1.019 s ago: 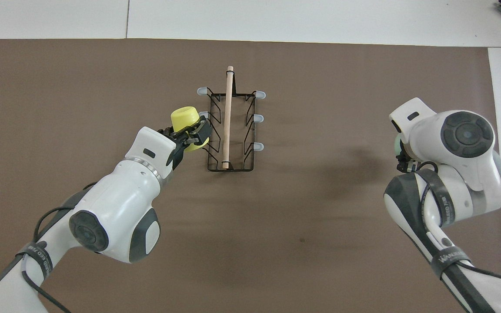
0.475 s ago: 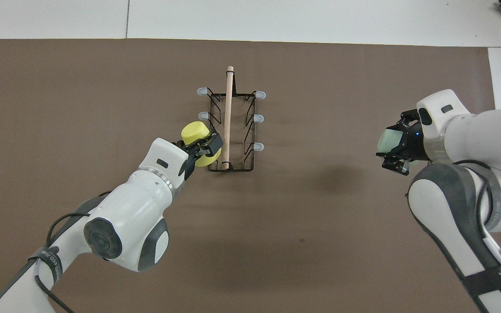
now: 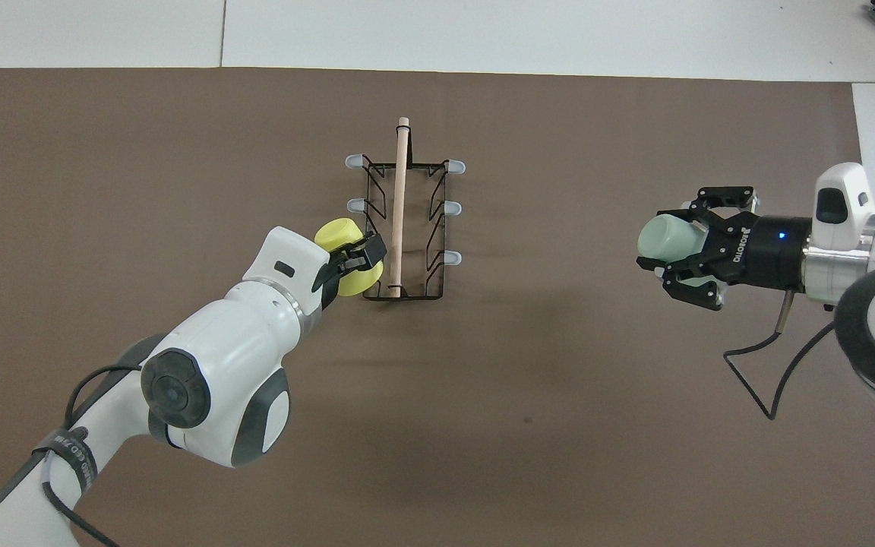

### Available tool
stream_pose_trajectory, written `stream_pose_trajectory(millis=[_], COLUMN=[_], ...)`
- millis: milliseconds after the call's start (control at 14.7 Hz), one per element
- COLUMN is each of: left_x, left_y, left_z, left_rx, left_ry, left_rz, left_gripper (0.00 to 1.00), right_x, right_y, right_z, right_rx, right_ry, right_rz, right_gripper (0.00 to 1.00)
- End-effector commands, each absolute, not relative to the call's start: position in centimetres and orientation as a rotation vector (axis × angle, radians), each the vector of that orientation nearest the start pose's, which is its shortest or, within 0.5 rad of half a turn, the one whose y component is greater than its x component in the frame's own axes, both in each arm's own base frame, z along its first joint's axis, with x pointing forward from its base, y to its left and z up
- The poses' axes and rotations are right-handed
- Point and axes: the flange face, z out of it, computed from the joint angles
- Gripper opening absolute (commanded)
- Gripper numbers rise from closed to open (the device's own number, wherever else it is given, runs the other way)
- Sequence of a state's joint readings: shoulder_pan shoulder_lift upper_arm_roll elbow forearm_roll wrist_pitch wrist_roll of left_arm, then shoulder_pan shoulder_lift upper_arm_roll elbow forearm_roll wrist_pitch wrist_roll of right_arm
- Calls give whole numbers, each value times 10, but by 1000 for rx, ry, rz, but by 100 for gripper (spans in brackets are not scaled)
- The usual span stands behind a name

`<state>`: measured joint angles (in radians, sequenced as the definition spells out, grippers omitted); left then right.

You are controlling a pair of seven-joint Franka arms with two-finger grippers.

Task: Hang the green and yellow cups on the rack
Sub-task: 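Release the yellow cup on the peg while the right gripper carries green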

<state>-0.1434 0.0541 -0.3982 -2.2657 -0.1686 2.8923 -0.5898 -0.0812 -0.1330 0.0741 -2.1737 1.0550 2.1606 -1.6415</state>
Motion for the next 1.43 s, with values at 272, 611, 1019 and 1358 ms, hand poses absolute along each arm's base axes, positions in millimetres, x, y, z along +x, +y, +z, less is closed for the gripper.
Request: stream_pose_trajectory(millis=[272,611,1019,1358], left_x=[524,554,583,582], left_y=[-264,-190,-101,-63], left_z=[464,506,561,612], left_rx=[-3377,-3323,-3152,-3073], left_ry=[-394,-116,231,380], left_rz=[-370,-285,-337,-267], left_gripper=[100,100,100,100], right_x=[504,490,492,500], right_y=[72,175,220,252], right_z=[483,441,390,368], right_rx=[-1931,-1822,-1782,-1750], right_ry=[-1051,-805,-781,-733], right_rz=[-1241,-1449,-1586,-1587], right_gripper=[8,8,8,8])
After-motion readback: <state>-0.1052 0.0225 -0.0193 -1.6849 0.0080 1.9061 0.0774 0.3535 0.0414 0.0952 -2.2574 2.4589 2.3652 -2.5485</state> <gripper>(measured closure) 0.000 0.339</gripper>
